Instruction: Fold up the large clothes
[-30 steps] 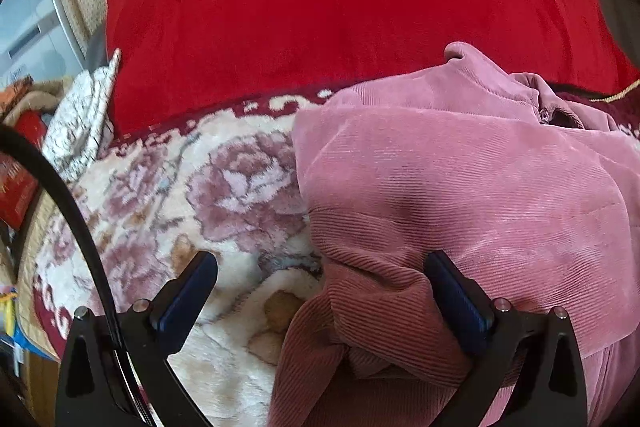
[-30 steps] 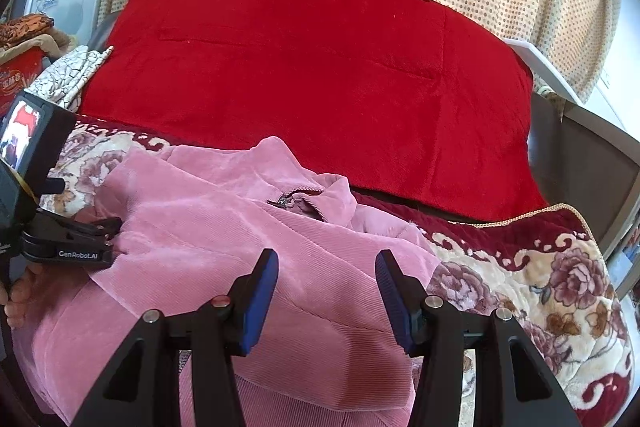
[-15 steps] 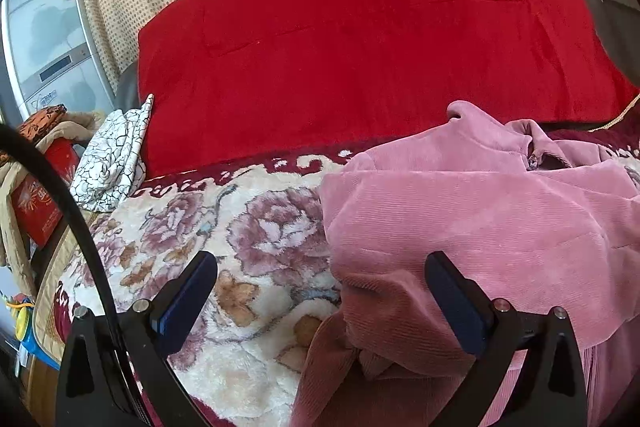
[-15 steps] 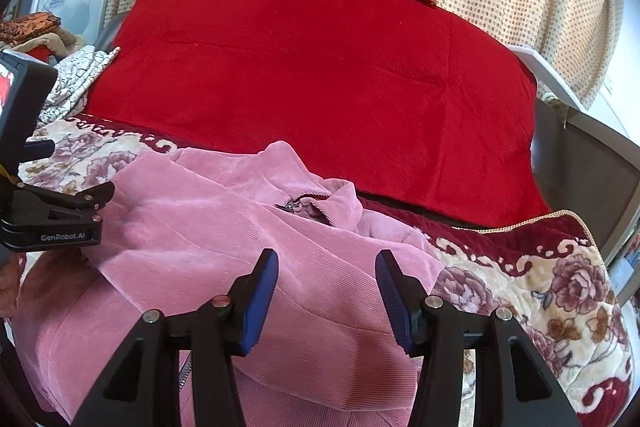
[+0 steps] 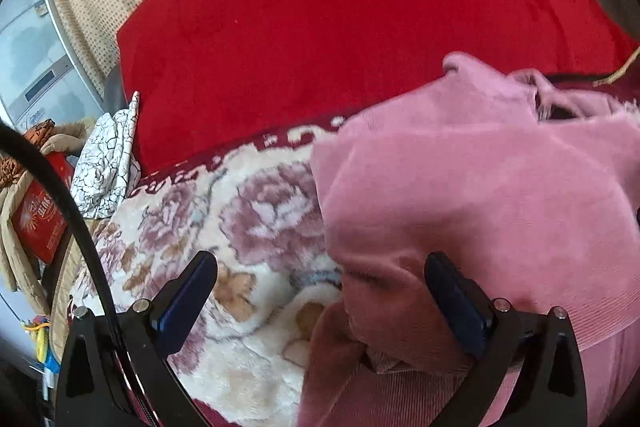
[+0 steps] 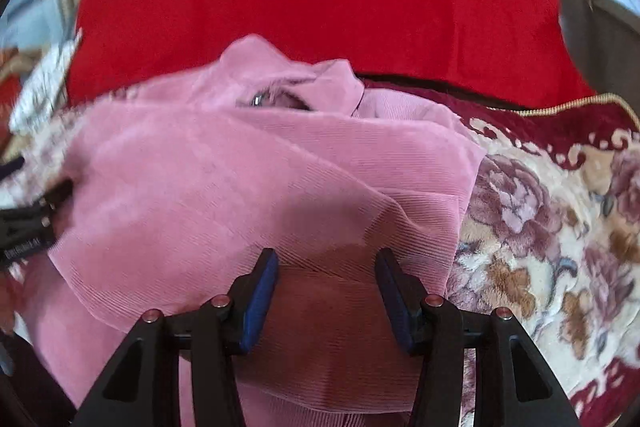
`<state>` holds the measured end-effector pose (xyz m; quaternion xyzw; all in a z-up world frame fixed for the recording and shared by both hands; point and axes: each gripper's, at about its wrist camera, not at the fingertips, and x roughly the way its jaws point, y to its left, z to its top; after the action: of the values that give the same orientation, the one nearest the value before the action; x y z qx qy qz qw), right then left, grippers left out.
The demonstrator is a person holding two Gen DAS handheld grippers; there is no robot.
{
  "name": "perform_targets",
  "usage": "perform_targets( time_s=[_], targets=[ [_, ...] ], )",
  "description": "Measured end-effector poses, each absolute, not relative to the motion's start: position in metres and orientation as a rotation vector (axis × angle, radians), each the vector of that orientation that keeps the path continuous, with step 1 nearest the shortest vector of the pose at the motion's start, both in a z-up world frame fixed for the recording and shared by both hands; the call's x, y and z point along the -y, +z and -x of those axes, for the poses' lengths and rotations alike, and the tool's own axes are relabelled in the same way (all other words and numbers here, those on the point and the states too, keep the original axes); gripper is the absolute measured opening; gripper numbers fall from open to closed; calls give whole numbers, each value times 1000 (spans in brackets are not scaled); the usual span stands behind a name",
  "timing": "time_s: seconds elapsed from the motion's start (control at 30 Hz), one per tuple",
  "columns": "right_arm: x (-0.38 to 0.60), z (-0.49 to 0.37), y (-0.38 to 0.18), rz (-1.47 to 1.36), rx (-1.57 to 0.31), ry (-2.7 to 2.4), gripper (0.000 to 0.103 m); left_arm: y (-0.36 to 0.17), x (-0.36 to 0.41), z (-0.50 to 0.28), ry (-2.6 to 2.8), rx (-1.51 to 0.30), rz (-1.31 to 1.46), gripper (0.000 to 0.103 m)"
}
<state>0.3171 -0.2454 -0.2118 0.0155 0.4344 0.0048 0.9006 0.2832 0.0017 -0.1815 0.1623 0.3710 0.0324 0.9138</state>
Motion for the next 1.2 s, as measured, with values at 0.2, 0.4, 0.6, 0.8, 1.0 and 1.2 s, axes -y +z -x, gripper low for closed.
perform_targets(
  time_s=[0.2,0.4,0.6,0.8,1.0,1.2],
  targets=[
    [266,-321,-194,-95,-799,-25,55,-165,-14,-311,142,-714,-311,103],
    [283,-342,-217,-165,-871,-49,55,-202,-16,-343,158,-900,-325,103],
    [288,-319,-198,-204,-787,6,55,-185,-14,-312,125,-797,-372,103],
    [276,-306,-198,-178,-810,99,55,-194,-13,-301,78,-809,-429,103],
    [265,-305,-210,-96,-865,125,55,-193,-21,-302,50,-834,-391,103],
    [289,-274,-197,-140,-800,185,55,-179,-41,-279,49,-786,-359,103]
  ],
)
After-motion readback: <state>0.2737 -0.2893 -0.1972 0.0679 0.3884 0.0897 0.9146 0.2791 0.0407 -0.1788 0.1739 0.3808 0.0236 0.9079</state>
